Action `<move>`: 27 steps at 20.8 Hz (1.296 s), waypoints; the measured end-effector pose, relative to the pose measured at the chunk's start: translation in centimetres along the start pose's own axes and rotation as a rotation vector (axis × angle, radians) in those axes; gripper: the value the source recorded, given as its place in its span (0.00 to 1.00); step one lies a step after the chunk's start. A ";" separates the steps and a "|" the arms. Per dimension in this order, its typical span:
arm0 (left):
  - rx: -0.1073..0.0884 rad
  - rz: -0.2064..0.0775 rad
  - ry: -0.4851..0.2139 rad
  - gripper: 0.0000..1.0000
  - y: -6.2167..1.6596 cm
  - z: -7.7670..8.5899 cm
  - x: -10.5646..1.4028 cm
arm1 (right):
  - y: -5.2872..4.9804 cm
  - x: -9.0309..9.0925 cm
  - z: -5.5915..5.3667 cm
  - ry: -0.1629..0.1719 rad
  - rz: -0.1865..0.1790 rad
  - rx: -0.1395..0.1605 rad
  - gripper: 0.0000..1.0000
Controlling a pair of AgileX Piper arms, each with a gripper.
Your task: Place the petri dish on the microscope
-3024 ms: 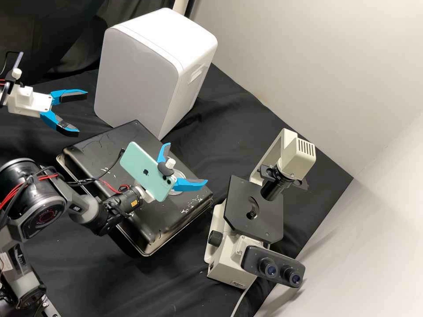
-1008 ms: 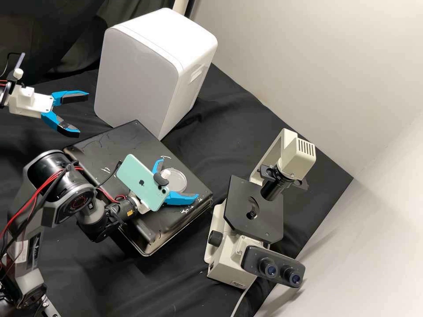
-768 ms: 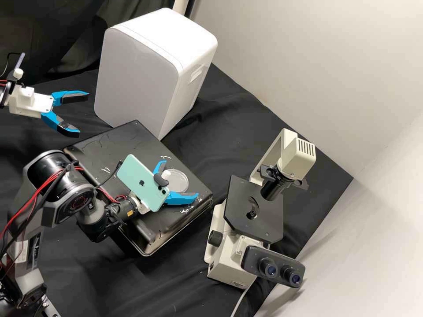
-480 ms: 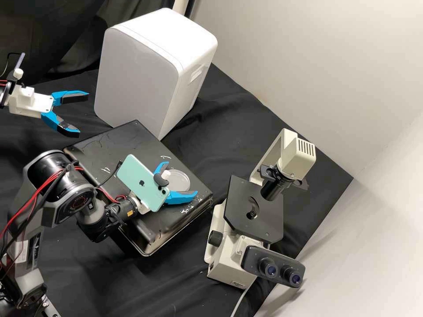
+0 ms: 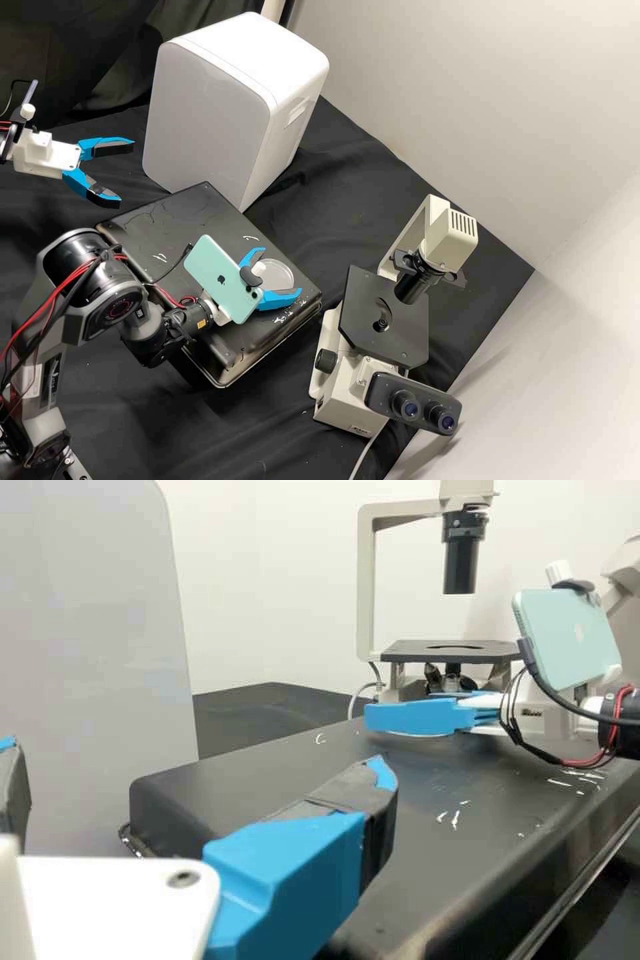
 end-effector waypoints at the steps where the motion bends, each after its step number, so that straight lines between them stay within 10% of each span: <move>1: 0.000 0.000 0.000 1.00 0.00 0.0 0.0 | 0.0 0.0 0.0 0.000 0.002 0.010 0.00; 10: -0.007 -0.007 0.002 1.00 -0.17 -0.1 0.1 | 0.9 -0.3 -0.2 0.005 0.008 0.026 0.00; 27: -0.008 -0.009 0.002 1.00 -0.19 -0.3 0.3 | 6.6 -2.5 -1.4 0.075 0.213 0.080 0.00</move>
